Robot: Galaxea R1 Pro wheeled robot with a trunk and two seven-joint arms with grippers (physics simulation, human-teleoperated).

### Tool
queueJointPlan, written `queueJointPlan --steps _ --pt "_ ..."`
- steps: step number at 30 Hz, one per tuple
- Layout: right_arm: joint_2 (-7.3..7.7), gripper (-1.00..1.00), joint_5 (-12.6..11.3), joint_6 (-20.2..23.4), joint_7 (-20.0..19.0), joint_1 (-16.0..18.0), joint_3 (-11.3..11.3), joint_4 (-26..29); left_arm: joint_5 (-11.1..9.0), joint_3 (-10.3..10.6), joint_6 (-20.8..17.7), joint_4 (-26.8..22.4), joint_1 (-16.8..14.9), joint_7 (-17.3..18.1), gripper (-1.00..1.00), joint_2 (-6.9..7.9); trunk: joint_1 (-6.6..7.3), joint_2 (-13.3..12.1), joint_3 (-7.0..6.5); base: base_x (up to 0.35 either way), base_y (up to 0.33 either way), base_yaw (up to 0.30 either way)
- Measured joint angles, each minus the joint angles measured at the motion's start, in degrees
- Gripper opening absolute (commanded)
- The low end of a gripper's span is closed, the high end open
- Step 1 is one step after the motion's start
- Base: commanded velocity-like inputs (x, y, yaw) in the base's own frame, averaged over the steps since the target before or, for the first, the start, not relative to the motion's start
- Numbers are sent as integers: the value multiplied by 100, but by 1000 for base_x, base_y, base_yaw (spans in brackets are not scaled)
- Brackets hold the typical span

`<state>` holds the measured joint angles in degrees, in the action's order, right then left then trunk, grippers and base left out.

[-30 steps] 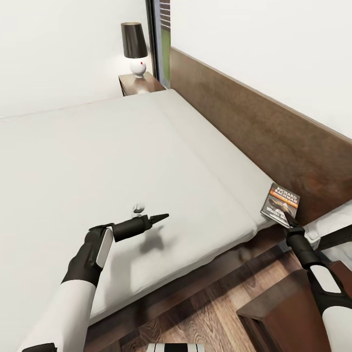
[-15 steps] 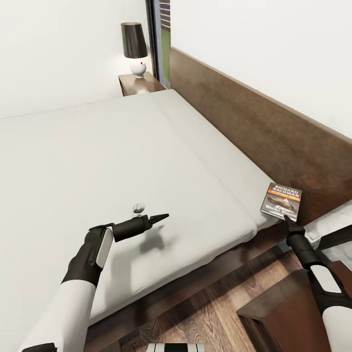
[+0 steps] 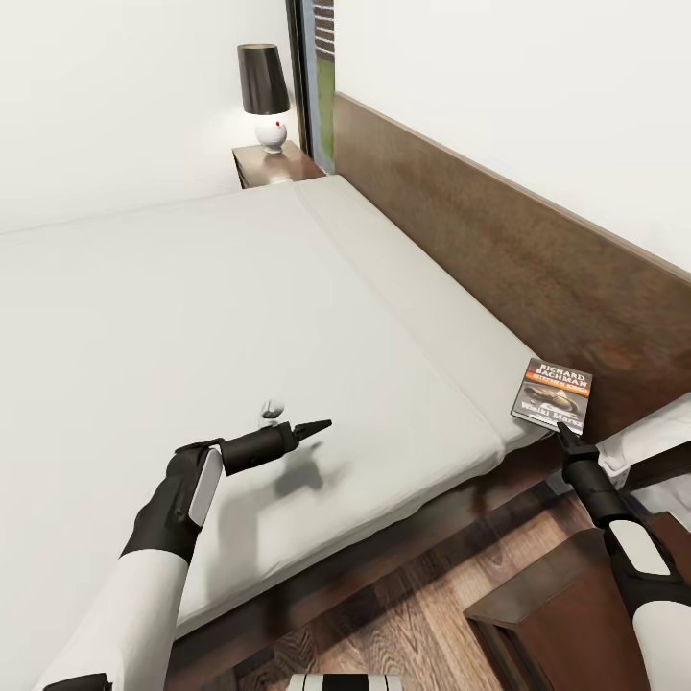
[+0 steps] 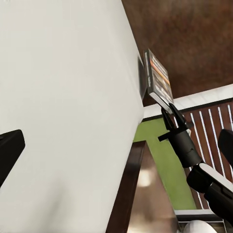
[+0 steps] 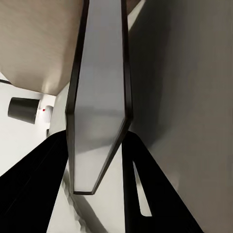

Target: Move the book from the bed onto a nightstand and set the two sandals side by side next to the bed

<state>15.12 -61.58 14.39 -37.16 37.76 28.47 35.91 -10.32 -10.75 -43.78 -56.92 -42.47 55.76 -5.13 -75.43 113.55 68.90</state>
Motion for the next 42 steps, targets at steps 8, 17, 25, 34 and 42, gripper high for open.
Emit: queueJointPlan --steps 8,17,25,34,42 --pt "0 -100 -2 3 3 -4 -11 -1 -2 6 -2 -4 0 -1 100 -3 175 -319 -143 0 0 0" --pt "0 -100 6 3 3 -2 -14 -1 -2 7 -1 8 1 -1 100 -5 373 -680 -305 0 0 0" --pt "-9 -100 -1 10 3 -3 -23 -6 -4 1 6 87 10 -1 100 -17 549 -1001 -448 0 0 0" --pt "-5 -100 -2 72 -7 -2 -26 14 -7 -3 88 711 14 -16 100 -14 746 -1362 -610 0 0 0" --pt "-6 -100 -3 74 -10 -2 -28 36 5 -23 116 826 14 0 100 10 922 -1683 -753 0 0 0"
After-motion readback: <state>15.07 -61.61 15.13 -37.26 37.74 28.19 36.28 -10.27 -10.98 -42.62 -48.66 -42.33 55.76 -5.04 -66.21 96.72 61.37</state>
